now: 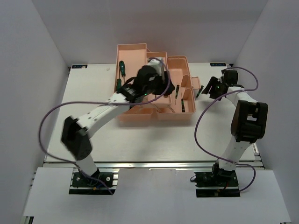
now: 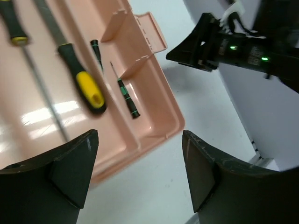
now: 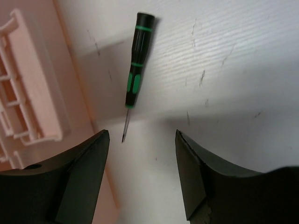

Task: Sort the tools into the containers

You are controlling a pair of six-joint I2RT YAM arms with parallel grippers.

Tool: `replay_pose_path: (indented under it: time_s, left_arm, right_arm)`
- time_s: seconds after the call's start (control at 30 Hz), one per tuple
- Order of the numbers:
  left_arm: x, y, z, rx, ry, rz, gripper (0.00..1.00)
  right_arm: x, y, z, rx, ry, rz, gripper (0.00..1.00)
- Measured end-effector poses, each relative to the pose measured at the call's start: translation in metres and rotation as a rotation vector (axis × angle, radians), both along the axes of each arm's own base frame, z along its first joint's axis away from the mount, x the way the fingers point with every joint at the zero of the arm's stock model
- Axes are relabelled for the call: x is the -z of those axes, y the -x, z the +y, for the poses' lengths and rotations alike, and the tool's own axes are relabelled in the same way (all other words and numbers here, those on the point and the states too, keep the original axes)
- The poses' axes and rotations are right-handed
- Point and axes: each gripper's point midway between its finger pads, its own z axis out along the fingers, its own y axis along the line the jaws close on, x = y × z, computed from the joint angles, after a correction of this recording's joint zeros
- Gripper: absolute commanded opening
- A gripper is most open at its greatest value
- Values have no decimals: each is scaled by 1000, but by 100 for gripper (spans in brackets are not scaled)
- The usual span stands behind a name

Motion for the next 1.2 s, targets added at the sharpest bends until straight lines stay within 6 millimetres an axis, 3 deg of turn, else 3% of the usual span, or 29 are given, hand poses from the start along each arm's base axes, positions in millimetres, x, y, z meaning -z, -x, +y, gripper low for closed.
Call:
replay_pose_path:
  time_s: [0.1, 0.23, 0.4, 0.53, 0.83, 1.1, 1.2]
  left_arm:
    - [-36, 32, 50, -49, 65, -75, 87]
    - [-65, 61, 100, -147, 145, -140, 88]
    - [-51, 77, 137, -260, 152, -123, 91]
    - [-32, 77, 152, -334, 95, -83, 92]
    - [-26, 76, 170, -420, 65, -67, 92]
    - [-17, 75, 180, -471, 30, -57, 95]
    - [-14, 76, 187, -496, 10, -56, 96]
  right_arm:
    - [9, -15, -3, 40, 11, 11, 64]
    - [19, -32, -2, 69, 13, 21, 63]
    - [26, -50, 4, 78, 21, 15, 62]
    - [31, -62, 7, 85, 42, 9, 60]
    - [52, -79, 14, 102, 132, 15, 53]
    - [57, -79, 4, 115, 270, 13, 26]
    - [58, -70, -2, 117, 297, 23, 22]
